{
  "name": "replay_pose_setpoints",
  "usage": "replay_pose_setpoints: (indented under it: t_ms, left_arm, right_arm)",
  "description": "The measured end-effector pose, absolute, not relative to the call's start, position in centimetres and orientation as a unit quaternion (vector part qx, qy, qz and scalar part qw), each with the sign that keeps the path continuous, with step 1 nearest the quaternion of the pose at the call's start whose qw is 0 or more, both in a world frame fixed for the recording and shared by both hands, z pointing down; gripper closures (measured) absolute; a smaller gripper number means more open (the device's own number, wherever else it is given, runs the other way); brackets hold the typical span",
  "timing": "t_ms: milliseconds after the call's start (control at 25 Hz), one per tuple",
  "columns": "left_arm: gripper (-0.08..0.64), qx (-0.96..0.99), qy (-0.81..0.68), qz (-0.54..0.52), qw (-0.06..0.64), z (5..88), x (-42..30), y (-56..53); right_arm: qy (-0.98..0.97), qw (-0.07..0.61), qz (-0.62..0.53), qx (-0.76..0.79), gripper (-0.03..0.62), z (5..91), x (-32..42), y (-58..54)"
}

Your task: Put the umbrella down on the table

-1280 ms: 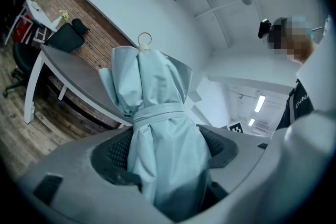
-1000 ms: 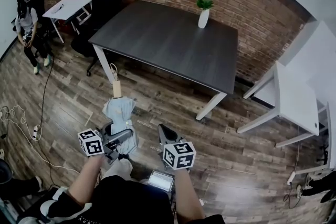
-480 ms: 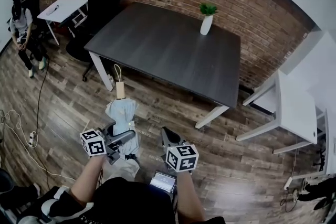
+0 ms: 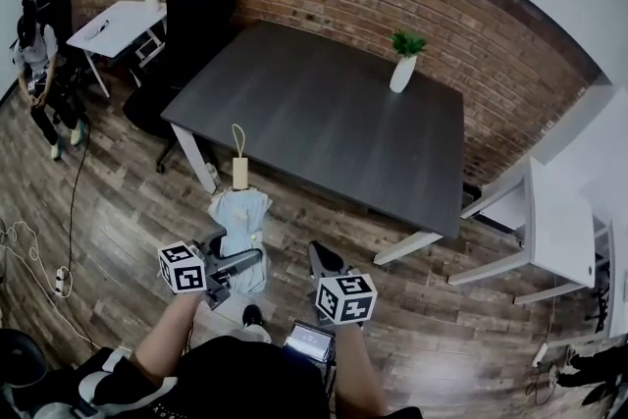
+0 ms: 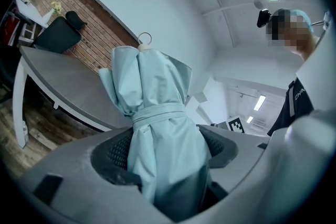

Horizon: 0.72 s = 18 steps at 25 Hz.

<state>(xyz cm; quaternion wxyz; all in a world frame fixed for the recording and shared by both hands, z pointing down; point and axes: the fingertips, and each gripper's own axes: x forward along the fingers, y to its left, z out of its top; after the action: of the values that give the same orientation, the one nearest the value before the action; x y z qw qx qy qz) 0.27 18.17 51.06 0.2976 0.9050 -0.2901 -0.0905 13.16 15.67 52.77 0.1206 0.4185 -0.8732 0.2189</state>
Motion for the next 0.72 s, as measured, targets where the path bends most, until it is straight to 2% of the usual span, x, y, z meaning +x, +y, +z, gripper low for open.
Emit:
replay_pose_setpoints:
  t_ms: [320,720]
  left_arm:
    - [0.225,0.91,-0.28,-0.088,0.291,51.1,-3.8,13.9]
    - [0.225,0.902,-0.285,-0.09,0.313,52.8,-5.1,10.4]
  right_arm:
    - [-0.868,0.111,0.226,0.427,0.584,52.2,9.2,11.8]
    - [-0.858,0.1,0.251,0.437,0.584,53.2,8.9,7.9]
